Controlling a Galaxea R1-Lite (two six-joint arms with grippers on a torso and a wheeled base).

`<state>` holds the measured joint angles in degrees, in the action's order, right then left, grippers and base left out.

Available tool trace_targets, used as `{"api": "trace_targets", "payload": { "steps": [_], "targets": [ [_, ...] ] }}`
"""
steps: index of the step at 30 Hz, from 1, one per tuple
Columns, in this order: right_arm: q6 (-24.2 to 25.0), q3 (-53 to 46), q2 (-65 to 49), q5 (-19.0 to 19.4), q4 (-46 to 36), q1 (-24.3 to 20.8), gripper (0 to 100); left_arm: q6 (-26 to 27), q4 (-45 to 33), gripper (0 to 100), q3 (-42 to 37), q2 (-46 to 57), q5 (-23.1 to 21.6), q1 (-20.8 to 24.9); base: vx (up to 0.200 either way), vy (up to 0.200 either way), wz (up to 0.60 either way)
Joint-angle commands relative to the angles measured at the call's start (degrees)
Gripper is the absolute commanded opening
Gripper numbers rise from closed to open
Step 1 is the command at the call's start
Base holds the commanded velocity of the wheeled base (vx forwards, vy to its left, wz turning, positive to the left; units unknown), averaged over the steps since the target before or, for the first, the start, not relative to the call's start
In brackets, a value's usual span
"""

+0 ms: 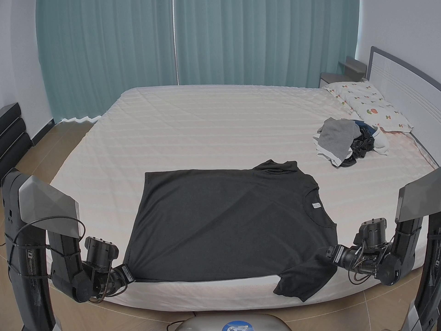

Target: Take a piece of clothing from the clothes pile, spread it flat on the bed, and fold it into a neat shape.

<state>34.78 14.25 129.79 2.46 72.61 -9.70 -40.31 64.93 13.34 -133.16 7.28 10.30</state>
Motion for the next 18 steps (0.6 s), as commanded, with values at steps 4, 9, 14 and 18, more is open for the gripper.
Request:
{"api": "trace_targets", "payload": {
  "steps": [4, 9, 14, 18],
  "targets": [
    [-1.0, -0.8, 0.5, -0.2, 0.0, 0.1, 100, -0.1, 0.0, 0, 0.0, -0.3, 0.0, 0.1, 0.000, 0.000, 0.00],
    [-2.4, -0.9, 3.6, -0.6, 0.9, -0.1, 100, -0.1, 0.0, 0, 0.0, -0.3, -0.1, 0.1, 0.000, 0.000, 0.00],
    [-5.0, -2.4, 2.0, -1.0, -0.8, 0.1, 0, 0.1, 0.0, 0, -0.2, -0.3, -0.1, 0.0, 0.000, 0.000, 0.00],
    [-6.6, -2.6, -0.2, -2.8, -4.1, 0.2, 0, 0.1, 0.0, 0, -0.2, -0.3, -0.1, 0.0, 0.000, 0.000, 0.00]
  ]
}}
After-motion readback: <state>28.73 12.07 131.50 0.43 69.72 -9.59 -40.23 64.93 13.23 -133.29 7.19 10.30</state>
